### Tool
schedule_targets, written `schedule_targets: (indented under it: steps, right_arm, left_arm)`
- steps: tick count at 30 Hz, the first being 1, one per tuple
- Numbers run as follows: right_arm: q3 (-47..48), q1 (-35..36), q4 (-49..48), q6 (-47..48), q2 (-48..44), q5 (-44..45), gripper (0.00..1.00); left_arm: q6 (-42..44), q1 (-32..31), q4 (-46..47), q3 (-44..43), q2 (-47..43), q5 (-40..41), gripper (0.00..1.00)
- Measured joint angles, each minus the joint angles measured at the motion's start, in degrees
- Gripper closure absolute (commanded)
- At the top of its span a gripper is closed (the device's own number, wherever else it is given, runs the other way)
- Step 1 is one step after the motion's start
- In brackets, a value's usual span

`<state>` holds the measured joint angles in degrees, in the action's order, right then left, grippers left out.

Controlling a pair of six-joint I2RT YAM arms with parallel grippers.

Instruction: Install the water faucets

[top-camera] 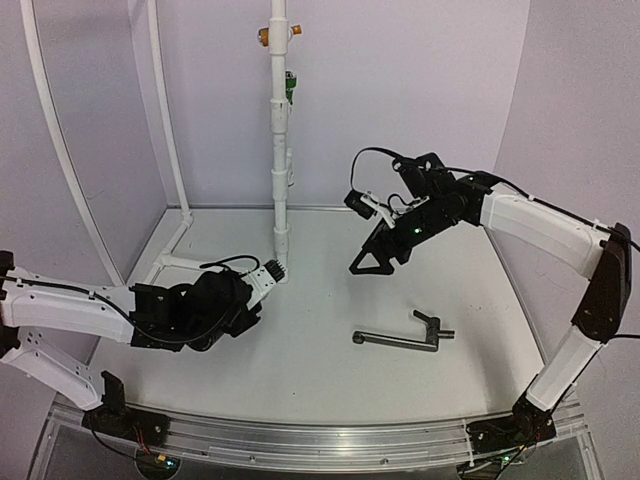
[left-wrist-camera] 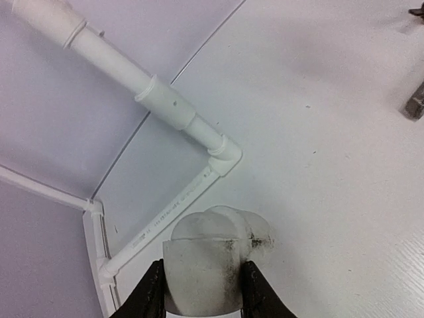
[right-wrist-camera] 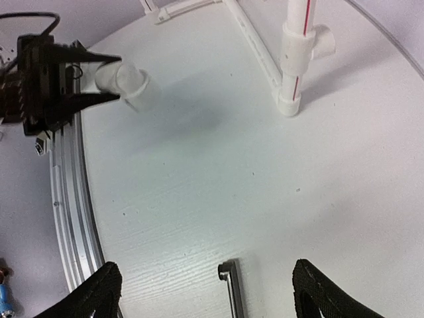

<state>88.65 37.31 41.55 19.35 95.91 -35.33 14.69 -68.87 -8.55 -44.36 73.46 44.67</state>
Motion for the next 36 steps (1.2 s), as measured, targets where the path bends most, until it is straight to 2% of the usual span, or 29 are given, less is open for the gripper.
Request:
schedule_targets:
  steps: [6, 19, 32, 36]
  right_arm:
    - [-5.42, 0.12, -4.67, -1.56, -2.00, 7.01, 0.14]
    - [-10.44, 0.12, -7.80, -1.66, -5.11, 13.06, 0.14]
    - [-12.32, 0.12, -8.07, -1.64, -5.53, 14.67, 0.14]
    - [-12.32, 0.12, -8.08, -1.64, -5.56, 14.71, 0.14]
  left_arm:
    - [-7.06, 7.17, 3.63, 2.77, 3.09, -2.54, 1.00]
    - [-10.34, 10.65, 17.15, 5.38, 18.17, -7.69, 1.00]
    - [-9.43, 10.81, 26.95, 6.95, 25.22, -8.51, 0.93]
    - [-8.86, 10.81, 28.59, 6.92, 26.04, -8.49, 0.82]
